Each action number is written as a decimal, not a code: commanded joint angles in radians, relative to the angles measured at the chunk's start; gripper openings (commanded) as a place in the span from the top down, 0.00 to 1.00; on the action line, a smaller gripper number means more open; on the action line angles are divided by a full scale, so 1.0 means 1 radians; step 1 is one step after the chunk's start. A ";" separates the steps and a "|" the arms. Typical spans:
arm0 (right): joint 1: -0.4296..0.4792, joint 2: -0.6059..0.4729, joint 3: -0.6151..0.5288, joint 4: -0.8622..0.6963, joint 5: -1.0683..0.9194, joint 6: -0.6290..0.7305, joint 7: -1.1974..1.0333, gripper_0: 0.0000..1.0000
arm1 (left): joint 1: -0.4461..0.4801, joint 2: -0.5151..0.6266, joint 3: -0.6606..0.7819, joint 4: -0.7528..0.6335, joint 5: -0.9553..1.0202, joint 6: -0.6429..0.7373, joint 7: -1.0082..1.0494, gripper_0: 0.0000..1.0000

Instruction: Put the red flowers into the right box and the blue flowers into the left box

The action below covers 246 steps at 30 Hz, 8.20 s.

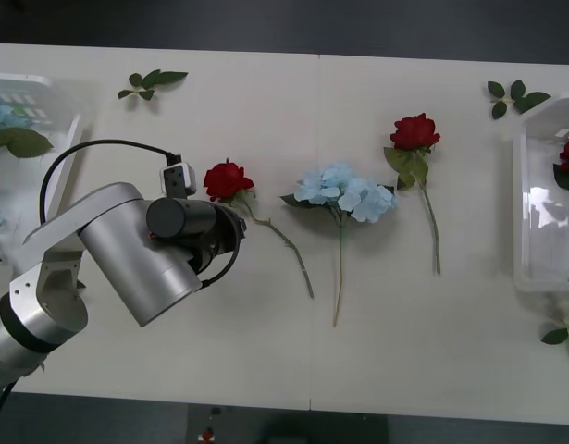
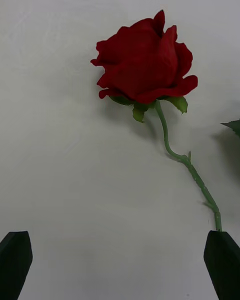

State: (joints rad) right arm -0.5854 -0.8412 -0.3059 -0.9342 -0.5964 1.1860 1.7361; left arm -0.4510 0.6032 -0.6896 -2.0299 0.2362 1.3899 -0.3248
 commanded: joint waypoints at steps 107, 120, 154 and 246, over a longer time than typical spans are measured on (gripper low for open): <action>-0.212 0.381 0.602 -0.052 0.084 -0.083 -0.274 0.00 | -0.472 0.055 -0.332 0.471 0.023 -0.327 0.099 1.00; -0.212 0.390 0.602 -0.048 0.082 -0.085 -0.282 1.00 | -0.420 0.145 0.041 0.114 0.278 -0.290 -0.036 1.00; -0.226 0.232 0.176 -0.538 0.092 0.446 -0.317 1.00 | -0.066 -0.523 0.435 -0.165 0.140 -0.290 -0.611 1.00; -0.192 0.151 -0.052 -0.361 -1.217 0.681 0.082 0.00 | -0.071 -0.527 0.151 -0.064 -0.206 -0.618 -0.188 1.00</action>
State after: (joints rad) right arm -0.7466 -0.7031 -0.3717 -1.2720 -1.8014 1.8803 1.8403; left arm -0.5086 0.0644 -0.5194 -2.0760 0.0372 0.7884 -0.5309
